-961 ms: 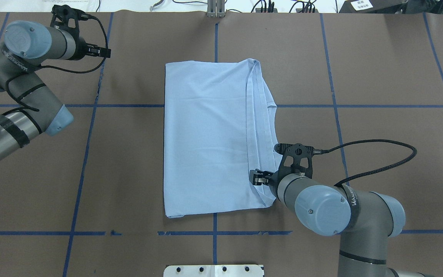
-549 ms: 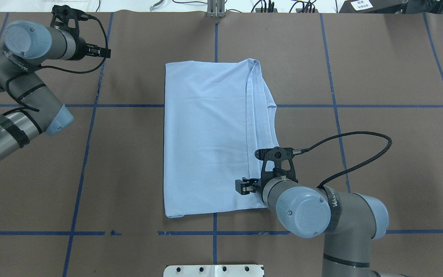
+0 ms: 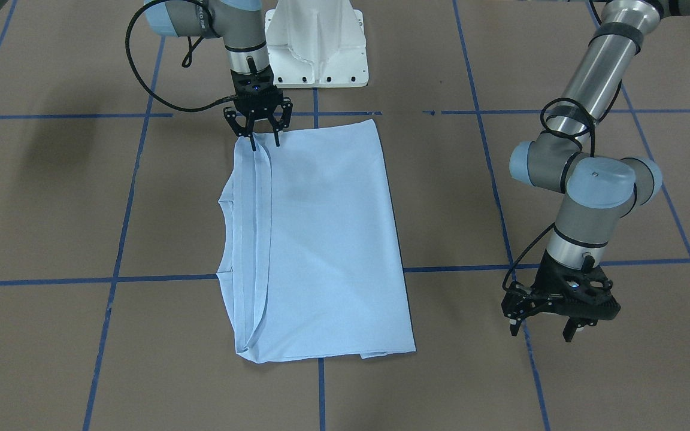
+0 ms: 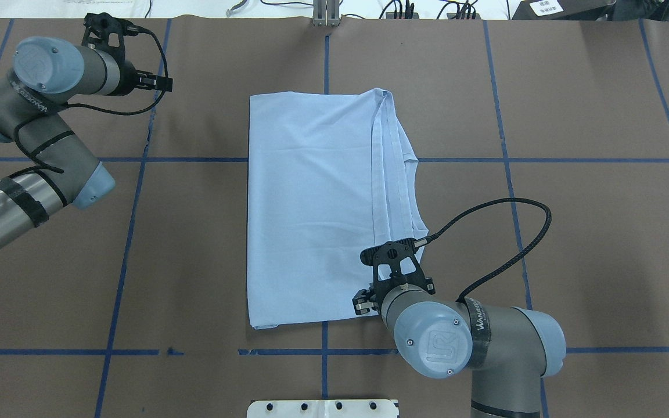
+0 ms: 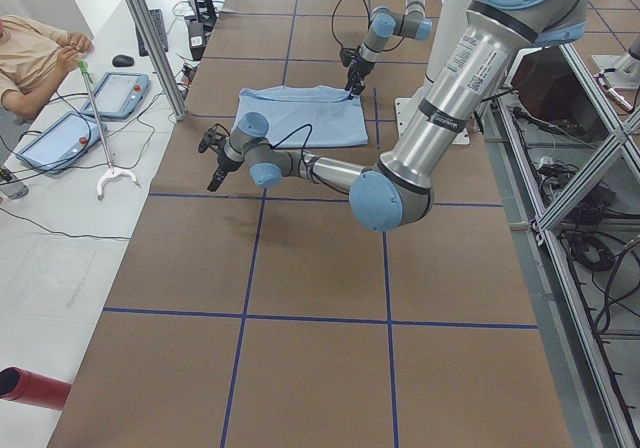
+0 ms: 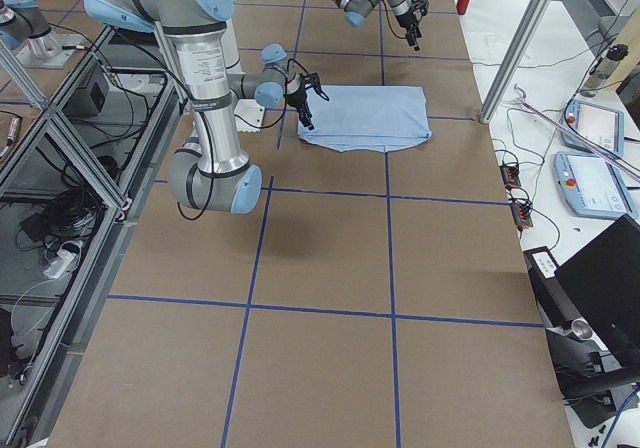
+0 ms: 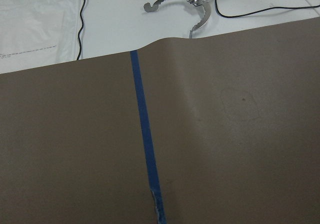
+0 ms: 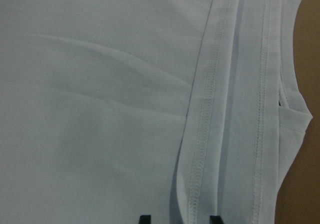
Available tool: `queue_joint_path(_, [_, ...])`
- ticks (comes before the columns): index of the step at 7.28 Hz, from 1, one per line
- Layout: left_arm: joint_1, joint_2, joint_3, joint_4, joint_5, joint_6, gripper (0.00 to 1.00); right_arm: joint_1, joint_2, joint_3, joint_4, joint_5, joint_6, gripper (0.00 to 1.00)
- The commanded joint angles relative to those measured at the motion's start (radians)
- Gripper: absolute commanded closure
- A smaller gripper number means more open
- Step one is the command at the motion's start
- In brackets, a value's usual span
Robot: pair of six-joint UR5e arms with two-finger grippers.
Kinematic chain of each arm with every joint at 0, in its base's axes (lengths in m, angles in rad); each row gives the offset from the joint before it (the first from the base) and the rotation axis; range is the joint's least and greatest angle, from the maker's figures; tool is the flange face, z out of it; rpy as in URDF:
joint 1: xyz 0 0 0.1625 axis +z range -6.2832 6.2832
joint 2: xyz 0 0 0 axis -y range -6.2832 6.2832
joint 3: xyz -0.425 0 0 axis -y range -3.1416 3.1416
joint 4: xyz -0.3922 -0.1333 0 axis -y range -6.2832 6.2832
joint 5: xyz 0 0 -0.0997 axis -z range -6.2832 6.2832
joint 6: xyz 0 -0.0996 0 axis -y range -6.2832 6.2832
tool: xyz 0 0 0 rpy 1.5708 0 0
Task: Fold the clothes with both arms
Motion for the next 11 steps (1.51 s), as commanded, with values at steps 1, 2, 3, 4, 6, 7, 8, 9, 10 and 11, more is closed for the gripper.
queue_joint_path(1, [0.001, 0.0, -0.003, 0.0, 0.0, -0.001, 0.0, 0.0, 0.0, -0.004, -0.001, 0.002, -0.032, 0.72])
queue_joint_path(2, [0.001, 0.002, -0.003, 0.0, 0.0, -0.001, 0.0, 0.0, -0.001, -0.004, -0.001, 0.002, -0.032, 0.72])
queue_joint_path(3, [0.001, 0.002, -0.003, 0.0, 0.0, -0.001, 0.0, 0.002, -0.003, -0.004, -0.001, 0.003, -0.034, 0.72])
queue_joint_path(4, [0.001, 0.002, -0.003, 0.0, 0.0, -0.001, 0.0, 0.002, -0.003, -0.004, -0.001, 0.006, -0.032, 0.72])
queue_joint_path(6, [0.001, 0.006, -0.003, -0.001, 0.0, -0.001, 0.0, 0.005, -0.005, -0.007, -0.001, 0.006, -0.032, 0.75])
queue_joint_path(7, [0.001, 0.006, -0.006, 0.0, 0.0, -0.001, 0.0, 0.007, -0.005, -0.007, -0.001, 0.006, -0.032, 0.86])
queue_joint_path(8, [0.001, 0.006, -0.004, 0.0, 0.0, -0.001, 0.0, 0.008, -0.006, -0.006, -0.001, 0.005, -0.032, 1.0])
queue_joint_path(9, [0.001, 0.006, -0.004, 0.0, 0.0, -0.001, 0.0, 0.01, -0.006, -0.006, -0.001, 0.003, -0.028, 1.0])
queue_joint_path(10, [0.003, 0.006, -0.007, 0.0, 0.0, -0.001, 0.0, 0.017, -0.006, -0.001, 0.0, 0.0, -0.013, 1.0])
queue_joint_path(11, [0.003, 0.006, -0.008, 0.0, 0.0, -0.001, 0.0, 0.031, -0.026, 0.009, 0.0, 0.002, -0.008, 1.0])
